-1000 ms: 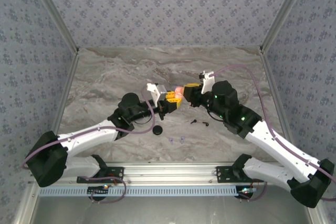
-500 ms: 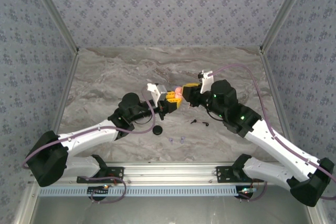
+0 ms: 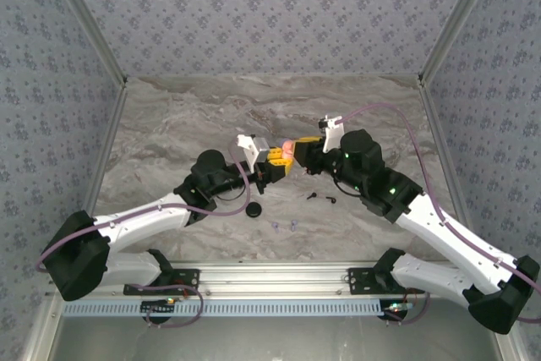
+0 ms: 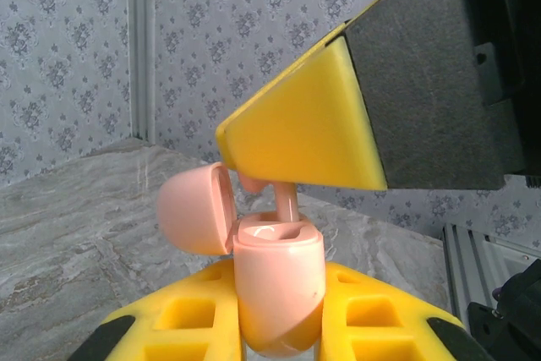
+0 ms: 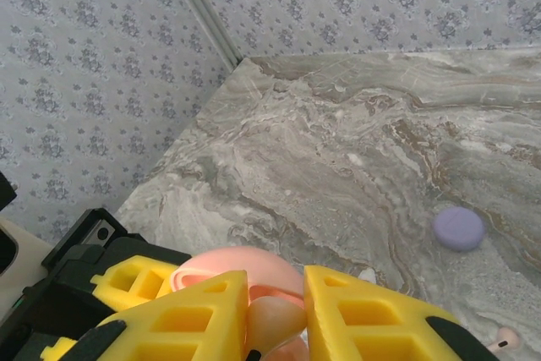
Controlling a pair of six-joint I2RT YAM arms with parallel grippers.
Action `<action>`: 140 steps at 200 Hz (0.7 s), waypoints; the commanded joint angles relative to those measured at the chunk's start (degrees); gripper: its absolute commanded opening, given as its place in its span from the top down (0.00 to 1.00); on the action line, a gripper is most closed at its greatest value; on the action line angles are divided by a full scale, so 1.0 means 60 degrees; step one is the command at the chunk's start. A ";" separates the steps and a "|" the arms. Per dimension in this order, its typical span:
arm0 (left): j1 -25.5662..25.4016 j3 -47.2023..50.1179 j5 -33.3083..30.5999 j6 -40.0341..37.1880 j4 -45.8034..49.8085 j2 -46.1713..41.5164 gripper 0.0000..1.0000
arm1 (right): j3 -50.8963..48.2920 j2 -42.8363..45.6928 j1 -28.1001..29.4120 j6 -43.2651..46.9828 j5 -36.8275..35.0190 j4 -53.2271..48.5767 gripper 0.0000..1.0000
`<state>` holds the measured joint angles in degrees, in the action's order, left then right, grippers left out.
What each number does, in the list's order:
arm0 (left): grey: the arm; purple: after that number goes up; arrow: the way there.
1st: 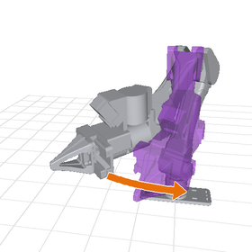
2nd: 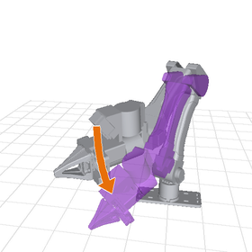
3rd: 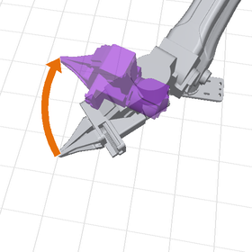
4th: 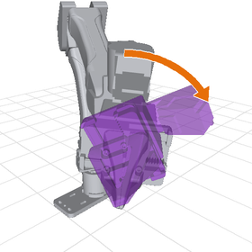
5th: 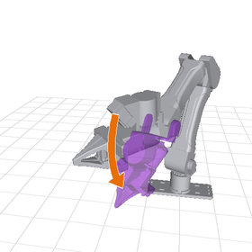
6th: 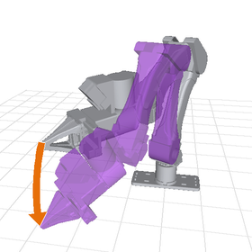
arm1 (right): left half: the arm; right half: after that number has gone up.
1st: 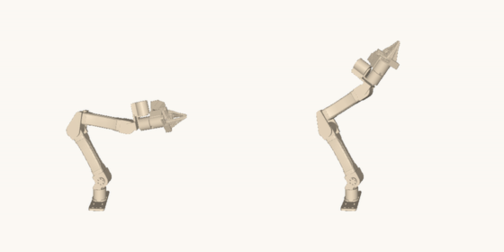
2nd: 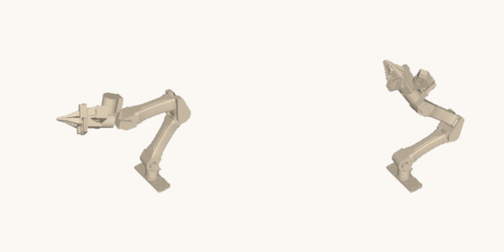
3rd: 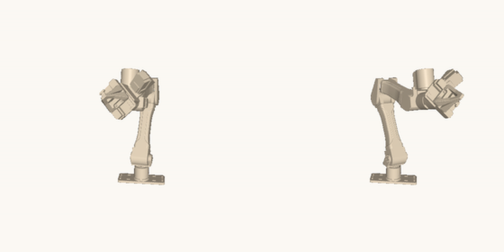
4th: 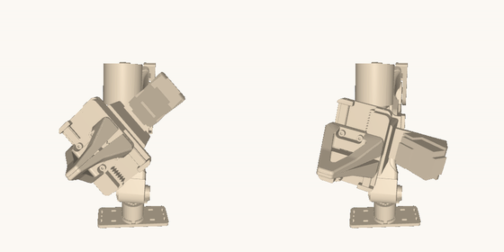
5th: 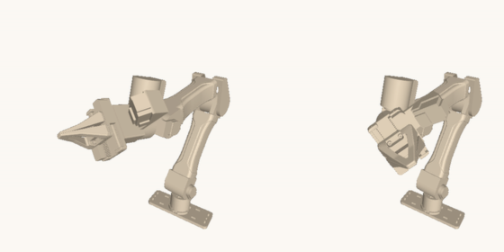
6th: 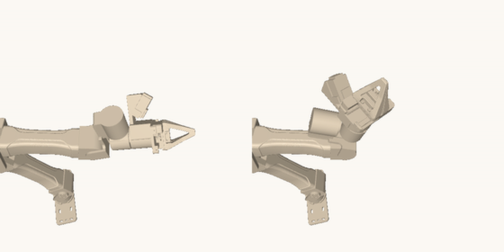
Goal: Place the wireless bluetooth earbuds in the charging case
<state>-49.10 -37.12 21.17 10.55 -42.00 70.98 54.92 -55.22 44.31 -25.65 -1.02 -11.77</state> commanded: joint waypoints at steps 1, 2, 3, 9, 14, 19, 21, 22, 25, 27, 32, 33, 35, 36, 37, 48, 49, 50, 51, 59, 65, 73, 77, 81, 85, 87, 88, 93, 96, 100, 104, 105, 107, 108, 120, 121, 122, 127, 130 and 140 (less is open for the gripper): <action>-0.0038 -0.0361 -0.0042 -0.0058 -0.0398 -0.0038 1.00 | 0.0245 0.0174 0.0070 -0.0109 0.0108 -0.0250 0.74; -0.0036 -0.0361 -0.0042 -0.0058 -0.0398 -0.0038 1.00 | 0.0241 0.0177 0.0070 -0.0107 0.0102 -0.0250 0.74; -0.0042 -0.0361 -0.0042 -0.0051 -0.0398 -0.0038 1.00 | 0.0239 0.0179 0.0070 -0.0113 0.0099 -0.0257 0.74; -0.0036 -0.0361 -0.0042 -0.0065 -0.0398 -0.0038 1.00 | 0.0248 0.0167 0.0076 -0.0110 0.0097 -0.0265 0.74; -0.0045 -0.0353 -0.0042 -0.0075 -0.0398 -0.0039 1.00 | 0.0237 0.0172 0.0072 -0.0110 0.0105 -0.0260 0.74; -0.0046 -0.0346 -0.0042 -0.0073 -0.0404 -0.0038 1.00 | 0.0237 0.0166 0.0071 -0.0130 0.0097 -0.0252 0.74; -0.0045 -0.0339 -0.0042 -0.0073 -0.0410 -0.0045 1.00 | 0.0237 0.0177 0.0074 -0.0133 0.0100 -0.0258 0.74; -0.0039 -0.0342 -0.0042 -0.0073 -0.0411 -0.0049 1.00 | 0.0237 0.0164 0.0072 -0.0134 0.0091 -0.0261 0.74; -0.0035 -0.0349 -0.0042 -0.0064 -0.0412 -0.0039 1.00 | 0.0241 0.0156 0.0080 -0.0142 0.0088 -0.0253 0.74; -0.0034 -0.0347 -0.0042 -0.0063 -0.0412 -0.0038 1.00 | 0.0245 0.0156 0.0073 -0.0147 0.0083 -0.0269 0.74; -0.0033 -0.0351 -0.0028 -0.0059 -0.0405 -0.0046 1.00 | 0.0245 0.0140 0.0074 -0.0153 0.0082 -0.0268 0.74; -0.0041 -0.0348 -0.0027 -0.0059 -0.0401 -0.0042 1.00 | 0.0241 0.0138 0.0072 -0.0158 0.0089 -0.0281 0.74; -0.0047 -0.0347 -0.0027 -0.0051 -0.0410 -0.0046 1.00 | 0.0238 0.0118 0.0071 -0.0159 0.0076 -0.0284 0.74; -0.0041 -0.0339 -0.0027 -0.0055 -0.0411 -0.0042 1.00 | 0.0245 0.0113 0.0078 -0.0161 0.0071 -0.0296 0.74; -0.0037 -0.0342 -0.0027 -0.0057 -0.0412 -0.0040 1.00 | 0.0248 0.0102 0.0074 -0.0162 0.0069 -0.0295 0.74; -0.0045 -0.0344 -0.0010 -0.0058 -0.0401 -0.0040 1.00 | 0.0266 0.0025 0.0070 -0.0178 0.0078 -0.0363 0.73; -0.0040 -0.0345 -0.0004 -0.0058 -0.0407 -0.0039 1.00 | 0.0266 0.0022 0.0070 -0.0178 0.0080 -0.0372 0.73; -0.0037 -0.0345 -0.0008 -0.0058 -0.0410 -0.0039 1.00 | 0.0259 0.0006 0.0070 -0.0171 0.0073 -0.0377 0.73; -0.0036 -0.0338 -0.0010 -0.0058 -0.0411 -0.0038 1.00 | 0.0270 -0.0002 0.0070 -0.0167 0.0070 -0.0387 0.73; -0.0044 -0.0335 -0.0001 -0.0047 -0.0425 -0.0052 1.00 | 0.0292 -0.0051 0.0070 -0.0178 0.0082 -0.0418 0.72; -0.0042 -0.0321 -0.0011 -0.0044 -0.0425 -0.0053 1.00 | 0.0303 -0.0061 0.0070 -0.0177 0.0089 -0.0449 0.71; -0.0038 -0.0320 -0.0012 -0.0056 -0.0420 -0.0067 1.00 | 0.0323 -0.0073 0.0076 -0.0170 0.0102 -0.0479 0.70; -0.0034 -0.0313 -0.0012 -0.0058 -0.0418 -0.0079 1.00 | 0.0345 -0.0067 0.0071 -0.0180 0.0104 -0.0473 0.69; -0.0045 -0.0304 -0.0012 -0.0058 -0.0419 -0.0082 1.00 | 0.0353 -0.0047 0.0074 -0.0191 0.0115 -0.0496 0.68; -0.0042 -0.0312 -0.0012 -0.0058 -0.0417 -0.0082 1.00 | 0.0389 -0.0038 0.0058 -0.0190 0.0122 -0.0500 0.67; -0.0043 -0.0308 -0.0009 -0.0058 -0.0414 -0.0086 1.00 | 0.0400 -0.0032 0.0056 -0.0192 0.0143 -0.0507 0.67; -0.0039 -0.0305 -0.0011 -0.0058 -0.0413 -0.0091 1.00 | 0.0421 -0.0036 0.0056 -0.0193 0.0149 -0.0518 0.66; -0.0041 -0.0299 -0.0009 -0.0058 -0.0412 -0.0096 1.00 | 0.0476 -0.0010 0.0056 -0.0169 0.0169 -0.0536 0.64; -0.0042 -0.0302 -0.0012 -0.0058 -0.0412 -0.0097 1.00 | 0.0498 -0.0010 0.0048 -0.0166 0.0169 -0.0566 0.63; -0.0042 -0.0302 -0.0019 -0.0058 -0.0412 -0.0097 1.00 | 0.0572 0.0007 0.0048 -0.0145 0.0169 -0.0605 0.61; -0.0040 -0.0295 -0.0035 -0.0069 -0.0414 -0.0098 1.00 | 0.0625 0.0023 0.0041 -0.0119 0.0196 -0.0662 0.60; -0.0044 -0.0298 -0.0024 -0.0071 -0.0413 -0.0097 1.00 | 0.0651 0.0028 0.0041 -0.0112 0.0190 -0.0676 0.59; -0.0040 -0.0283 -0.0015 -0.0073 -0.0424 -0.0100 1.00 | 0.0696 0.0029 0.0041 -0.0096 0.0189 -0.0715 0.59; -0.0037 -0.0292 -0.0014 -0.0073 -0.0418 -0.0099 1.00 | 0.0715 0.0038 0.0041 -0.0093 0.0187 -0.0732 0.58; -0.0040 -0.0263 -0.0027 -0.0077 -0.0440 -0.0097 1.00 | 0.0903 0.0115 0.0015 0.0006 0.0159 -0.0949 0.54; -0.0044 -0.0261 -0.0027 -0.0075 -0.0441 -0.0104 1.00 | 0.0922 0.0133 0.0013 0.0016 0.0157 -0.0973 0.53; -0.0047 -0.0259 -0.0027 -0.0074 -0.0449 -0.0108 1.00 | 0.0938 0.0142 0.0005 0.0022 0.0156 -0.0985 0.53; -0.0036 -0.0245 -0.0040 -0.0068 -0.0463 -0.0119 1.00 | 0.1012 0.0199 -0.0016 0.0062 0.0096 -0.1080 0.51; -0.0040 -0.0236 -0.0049 -0.0072 -0.0477 -0.0125 1.00 | 0.1033 0.0243 -0.0027 0.0081 0.0065 -0.1132 0.50; -0.0043 -0.0188 -0.0132 -0.0073 -0.0500 -0.0168 1.00 | 0.1090 0.0411 -0.0096 0.0109 -0.0079 -0.1309 0.46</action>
<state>-49.15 -37.12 20.97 10.55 -42.24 70.98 58.30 -55.31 44.34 -25.80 -0.60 -16.32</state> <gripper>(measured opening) 0.187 0.510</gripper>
